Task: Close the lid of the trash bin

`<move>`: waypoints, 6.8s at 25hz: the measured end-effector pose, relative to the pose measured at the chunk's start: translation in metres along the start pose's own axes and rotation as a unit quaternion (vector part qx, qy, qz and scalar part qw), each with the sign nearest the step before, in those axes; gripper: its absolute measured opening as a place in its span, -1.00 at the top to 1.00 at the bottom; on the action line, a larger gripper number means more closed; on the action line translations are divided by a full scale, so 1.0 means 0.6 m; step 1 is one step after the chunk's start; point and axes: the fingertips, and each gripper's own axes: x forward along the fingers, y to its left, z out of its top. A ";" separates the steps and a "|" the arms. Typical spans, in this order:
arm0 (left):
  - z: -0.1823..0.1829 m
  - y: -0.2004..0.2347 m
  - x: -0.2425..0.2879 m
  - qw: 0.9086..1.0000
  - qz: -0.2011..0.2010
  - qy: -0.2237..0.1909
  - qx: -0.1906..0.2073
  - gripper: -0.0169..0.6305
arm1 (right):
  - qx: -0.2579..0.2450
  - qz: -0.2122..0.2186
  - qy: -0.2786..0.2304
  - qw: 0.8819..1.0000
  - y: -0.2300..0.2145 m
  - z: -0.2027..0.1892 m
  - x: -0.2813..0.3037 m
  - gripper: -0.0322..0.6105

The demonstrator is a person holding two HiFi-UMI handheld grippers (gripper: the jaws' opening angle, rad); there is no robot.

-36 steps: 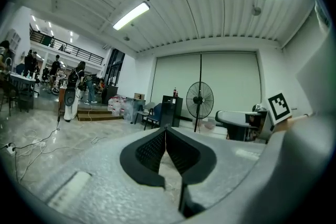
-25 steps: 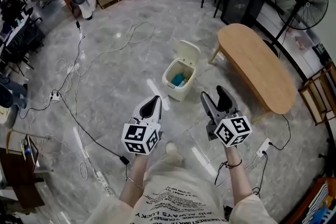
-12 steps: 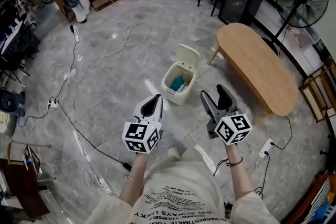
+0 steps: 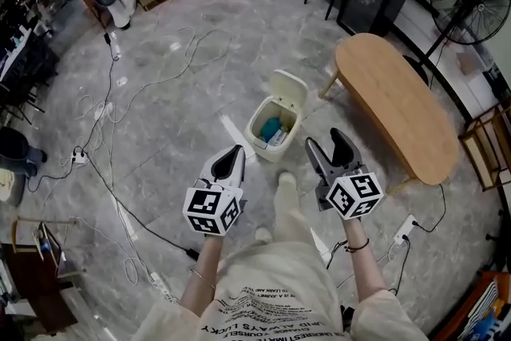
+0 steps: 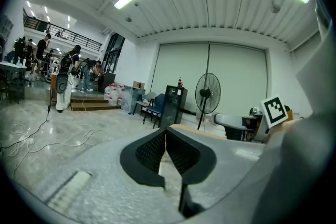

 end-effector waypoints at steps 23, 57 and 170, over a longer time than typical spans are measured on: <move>-0.064 0.146 0.361 0.992 0.047 0.095 -0.067 0.88 | -0.029 0.029 0.143 0.989 -0.242 -0.083 0.371 -0.01; -0.276 0.182 0.502 0.973 0.084 0.166 -0.139 0.88 | -0.204 0.074 0.269 0.938 -0.318 -0.325 0.490 -0.01; -0.579 0.216 0.374 0.952 0.049 0.251 -0.170 0.88 | -0.111 0.022 0.354 0.928 -0.171 -0.708 0.375 0.89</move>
